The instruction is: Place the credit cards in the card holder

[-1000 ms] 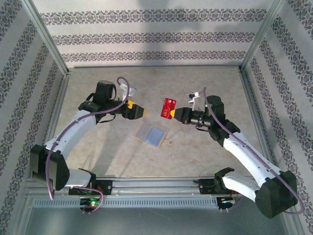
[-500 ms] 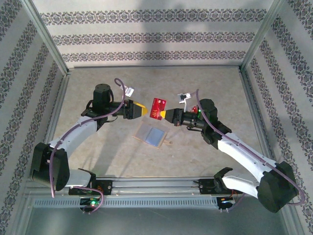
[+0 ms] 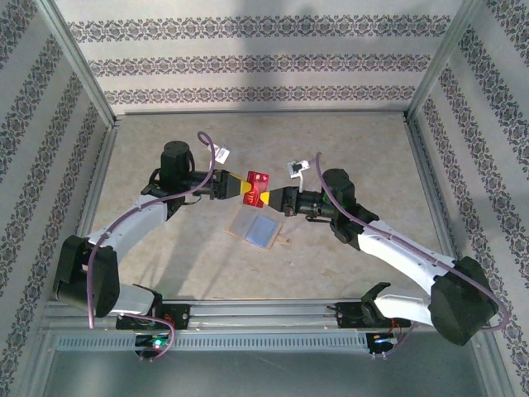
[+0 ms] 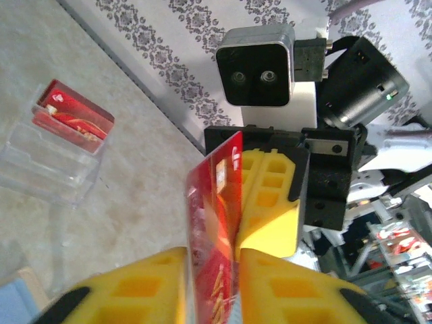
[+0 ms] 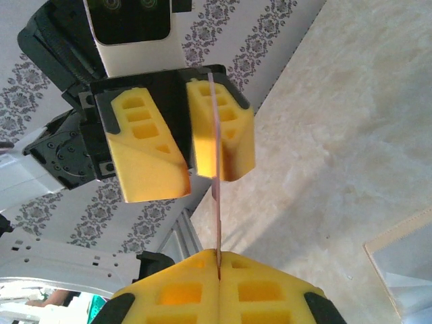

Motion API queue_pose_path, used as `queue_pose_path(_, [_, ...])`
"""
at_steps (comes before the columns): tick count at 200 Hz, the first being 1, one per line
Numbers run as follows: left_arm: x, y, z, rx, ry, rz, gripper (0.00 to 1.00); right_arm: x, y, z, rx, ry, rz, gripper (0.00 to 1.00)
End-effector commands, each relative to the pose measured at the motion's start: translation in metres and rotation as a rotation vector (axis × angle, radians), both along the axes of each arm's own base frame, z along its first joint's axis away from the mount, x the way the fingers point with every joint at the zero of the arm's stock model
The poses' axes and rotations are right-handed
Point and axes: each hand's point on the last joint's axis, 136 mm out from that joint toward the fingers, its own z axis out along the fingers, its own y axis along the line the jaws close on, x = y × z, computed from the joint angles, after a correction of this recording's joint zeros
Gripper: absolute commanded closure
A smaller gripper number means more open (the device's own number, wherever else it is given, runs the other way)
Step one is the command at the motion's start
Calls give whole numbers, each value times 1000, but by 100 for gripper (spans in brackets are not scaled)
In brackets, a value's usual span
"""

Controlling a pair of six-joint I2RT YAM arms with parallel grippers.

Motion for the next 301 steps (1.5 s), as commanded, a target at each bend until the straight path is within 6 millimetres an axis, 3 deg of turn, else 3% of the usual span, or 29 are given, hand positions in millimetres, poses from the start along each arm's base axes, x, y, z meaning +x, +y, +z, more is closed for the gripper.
queue_pose_path(1, [-6, -4, 8, -21, -53, -43, 91, 2, 5, 16, 37, -48, 4, 100])
queue_pose_path(11, [-6, -3, 8, -21, -53, -40, 100, 2, 5, 17, 46, -53, 1, 100])
queue_pose_path(30, [-6, -3, 8, -25, -62, -35, 100, 2, 6, 18, 59, -58, 6, 94])
queue_pose_path(47, [-5, -3, 10, -26, -56, -35, 100, 2, 7, 20, 71, -57, 12, 81])
queue_pose_path(82, [-4, -4, 11, -36, -58, -30, 100, 5, 2, 26, 113, -77, -14, 76])
queue_pose_path(113, [-4, -4, 9, -28, -46, -29, 100, 7, 0, 28, 145, -64, -24, 85])
queue_pose_path(144, [-1, -3, 8, -26, -54, -17, 100, 9, -3, 21, 134, -51, -31, 100])
queue_pose_path(157, [0, -4, 9, -21, -54, -15, 88, 10, -6, 19, 136, -46, -45, 100])
queue_pose_path(173, [2, -1, 8, -7, -63, -5, 57, 10, -9, 10, 118, -26, -56, 100])
queue_pose_path(199, [14, 19, -8, 176, -57, 92, 51, 10, -16, -12, 60, 69, -86, 100])
queue_pose_path(214, [23, 39, -28, 389, -98, 184, 54, 6, -21, -27, 28, 127, -117, 100])
queue_pose_path(228, [32, 59, -48, 555, -115, 263, 67, 3, -28, -50, -32, 201, -161, 100])
queue_pose_path(242, [36, 75, -72, 669, -96, 317, 74, 1, -37, -74, -82, 283, -218, 100])
queue_pose_path(287, [37, 67, -125, 735, 50, 226, 99, -12, -38, -112, -191, 420, -273, 100])
queue_pose_path(301, [36, 62, -136, 764, 71, 183, 100, -13, -39, -122, -226, 470, -289, 100])
